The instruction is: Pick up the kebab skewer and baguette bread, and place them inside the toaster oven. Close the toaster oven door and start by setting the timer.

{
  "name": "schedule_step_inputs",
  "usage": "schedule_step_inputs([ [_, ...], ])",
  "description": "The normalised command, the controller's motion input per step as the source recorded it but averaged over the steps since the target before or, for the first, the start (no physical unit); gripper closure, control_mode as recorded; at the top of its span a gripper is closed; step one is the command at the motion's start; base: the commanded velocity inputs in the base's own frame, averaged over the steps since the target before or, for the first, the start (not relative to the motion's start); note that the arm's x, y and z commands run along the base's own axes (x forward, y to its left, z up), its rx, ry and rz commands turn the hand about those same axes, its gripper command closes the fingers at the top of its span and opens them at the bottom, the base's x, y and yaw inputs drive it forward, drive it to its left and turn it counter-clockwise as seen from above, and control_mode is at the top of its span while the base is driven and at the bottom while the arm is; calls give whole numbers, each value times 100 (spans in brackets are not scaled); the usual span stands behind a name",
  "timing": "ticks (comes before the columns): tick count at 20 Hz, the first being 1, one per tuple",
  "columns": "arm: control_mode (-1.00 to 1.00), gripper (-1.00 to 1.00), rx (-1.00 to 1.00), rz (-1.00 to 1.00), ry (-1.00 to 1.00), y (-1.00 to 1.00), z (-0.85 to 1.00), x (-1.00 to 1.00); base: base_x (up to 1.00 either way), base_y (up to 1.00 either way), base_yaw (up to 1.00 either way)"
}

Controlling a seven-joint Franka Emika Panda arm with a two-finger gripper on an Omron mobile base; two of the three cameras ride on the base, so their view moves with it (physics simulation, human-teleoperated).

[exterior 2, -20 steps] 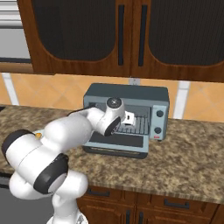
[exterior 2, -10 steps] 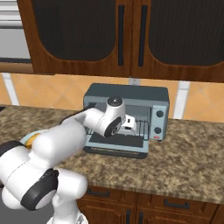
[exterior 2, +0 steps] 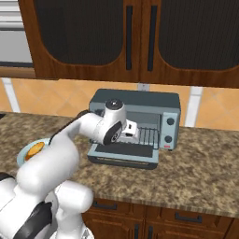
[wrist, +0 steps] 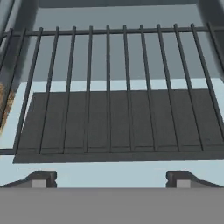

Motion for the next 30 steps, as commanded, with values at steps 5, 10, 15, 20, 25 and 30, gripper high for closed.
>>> schedule_step_inputs([
  [5, -100, -100, -1, 0, 0, 100, 11, -33, 0, 0, 0],
  [10, -100, -100, 0, 1, 2, 100, 0, -18, 0, 0, 0],
  [15, -100, -100, 0, 0, 4, 100, 0, -15, 0, 0, 0],
  [20, -100, -100, 0, 0, 4, 100, 0, -2, 0, 0, 0],
  [25, -100, -100, 0, 0, 6, 95, 0, 1, 0, 0, 0],
  [30, -100, -100, 6, 0, 18, 77, 0, 6, 0, 0, 0],
])
